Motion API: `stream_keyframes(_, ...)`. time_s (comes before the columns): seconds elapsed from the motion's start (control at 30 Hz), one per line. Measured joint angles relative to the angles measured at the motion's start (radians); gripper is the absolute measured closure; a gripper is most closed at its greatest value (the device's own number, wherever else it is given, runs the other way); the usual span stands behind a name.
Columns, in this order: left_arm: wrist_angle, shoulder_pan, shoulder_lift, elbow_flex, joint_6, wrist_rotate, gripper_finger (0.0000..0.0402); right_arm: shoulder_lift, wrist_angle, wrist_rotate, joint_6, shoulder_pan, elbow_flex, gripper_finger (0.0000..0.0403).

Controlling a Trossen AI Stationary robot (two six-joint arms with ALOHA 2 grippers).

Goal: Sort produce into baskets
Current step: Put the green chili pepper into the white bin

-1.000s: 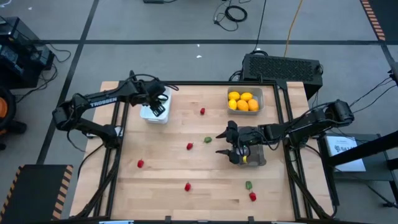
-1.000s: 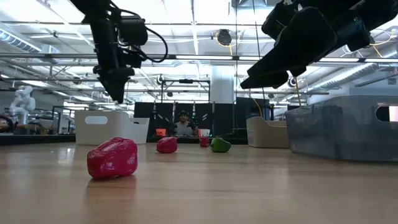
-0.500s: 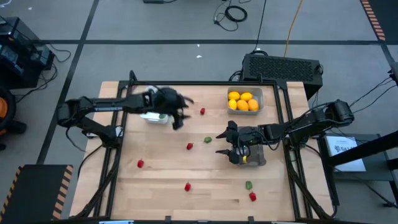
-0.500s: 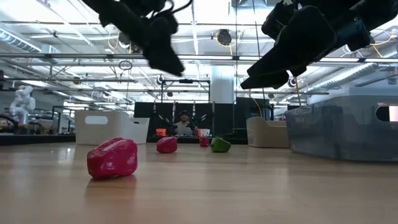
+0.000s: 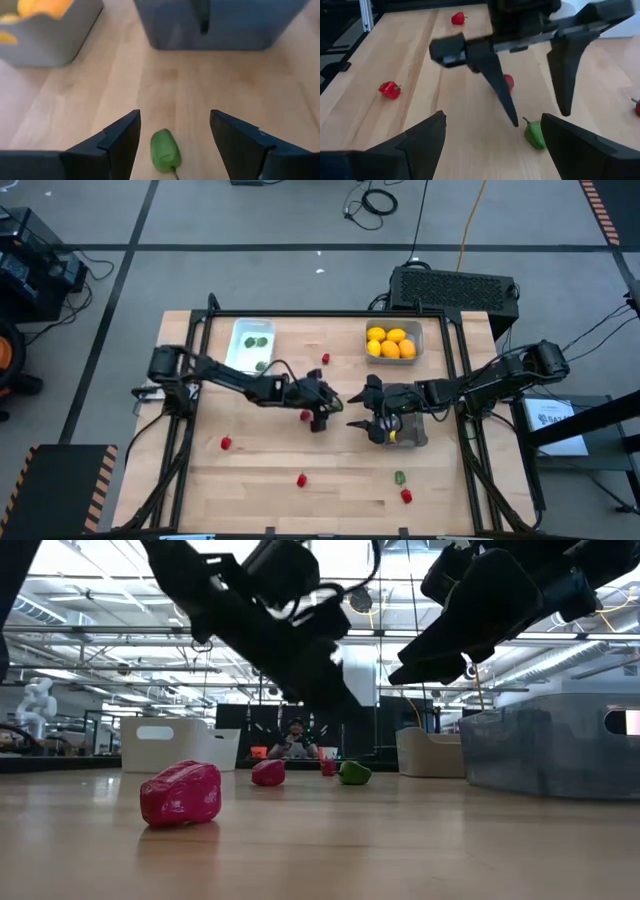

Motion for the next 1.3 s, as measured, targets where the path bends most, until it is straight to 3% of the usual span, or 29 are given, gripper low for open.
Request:
stream_keyframes(0.27,0.038,-0.001,0.091,0.0,-0.116,-0.034,0.0155,0.0,-0.016,0.0,0.001,0.0,0.0,0.009)
stream_keyframes(0.5,0.07,-0.001,0.158,0.0,-0.119,-0.061,0.0155,0.0,-0.016,0.0,0.002,0.0,0.0,0.009)
stream_keyframes(0.93,0.059,-0.001,0.16,0.0,-0.119,-0.061,0.0159,0.0,-0.016,0.0,0.004,0.0,0.0,0.009)
stream_keyframes(1.3,0.057,-0.001,0.16,0.0,-0.11,-0.061,0.027,0.0,-0.016,0.0,0.027,0.0,0.0,0.009)
